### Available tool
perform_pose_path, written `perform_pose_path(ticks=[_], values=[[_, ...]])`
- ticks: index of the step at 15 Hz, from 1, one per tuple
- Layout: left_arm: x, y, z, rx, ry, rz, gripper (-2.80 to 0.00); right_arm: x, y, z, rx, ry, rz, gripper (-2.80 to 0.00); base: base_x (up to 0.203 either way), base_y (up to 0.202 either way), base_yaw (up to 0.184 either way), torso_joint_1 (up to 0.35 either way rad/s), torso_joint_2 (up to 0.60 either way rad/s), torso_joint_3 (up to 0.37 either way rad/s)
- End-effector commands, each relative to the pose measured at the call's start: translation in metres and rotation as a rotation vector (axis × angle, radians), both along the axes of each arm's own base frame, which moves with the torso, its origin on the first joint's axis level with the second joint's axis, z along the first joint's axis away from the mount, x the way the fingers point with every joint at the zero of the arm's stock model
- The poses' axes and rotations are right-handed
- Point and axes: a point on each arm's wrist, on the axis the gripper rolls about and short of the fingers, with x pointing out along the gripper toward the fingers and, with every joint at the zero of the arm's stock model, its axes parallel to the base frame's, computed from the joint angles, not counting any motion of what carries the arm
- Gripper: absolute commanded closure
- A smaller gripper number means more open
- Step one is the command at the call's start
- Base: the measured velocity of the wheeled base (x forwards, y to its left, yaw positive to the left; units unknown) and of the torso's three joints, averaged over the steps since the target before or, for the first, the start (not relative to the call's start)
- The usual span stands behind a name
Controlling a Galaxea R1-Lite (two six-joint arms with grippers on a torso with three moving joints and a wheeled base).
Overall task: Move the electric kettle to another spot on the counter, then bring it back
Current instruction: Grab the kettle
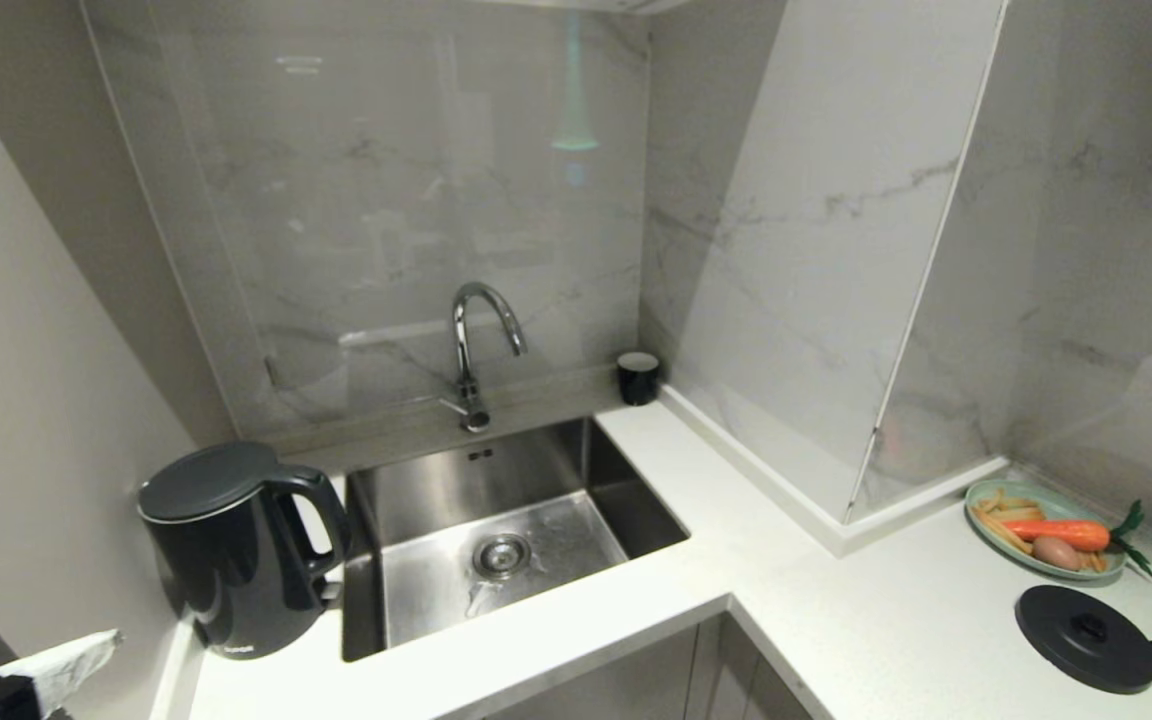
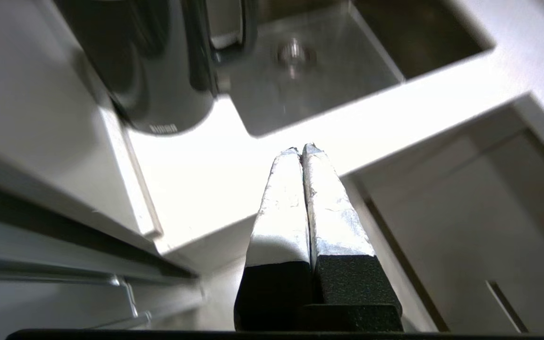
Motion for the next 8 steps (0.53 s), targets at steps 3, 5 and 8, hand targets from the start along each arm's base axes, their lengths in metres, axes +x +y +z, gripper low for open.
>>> perform_pose_path(ticks=[3,5,8], values=[[0.079,-0.007,-0.037,-0.014,0.318,-0.014,0.0,0.0,0.0,0.0,0.002,0.001,0.0,0.0,0.0,0.0,0.0,0.0,0.0,0.0],[0.108,-0.009,-0.055,-0.019,0.304,-0.004,-2.8,0.0,0.0,0.0,0.002,0.001,0.0,0.0,0.0,0.0,0.0,0.0,0.0,0.0],[0.141,-0.011,-0.08,-0.04,0.191,0.027,-2.8,0.0,0.0,0.0,0.002,0.001,0.0,0.0,0.0,0.0,0.0,0.0,0.0,0.0]])
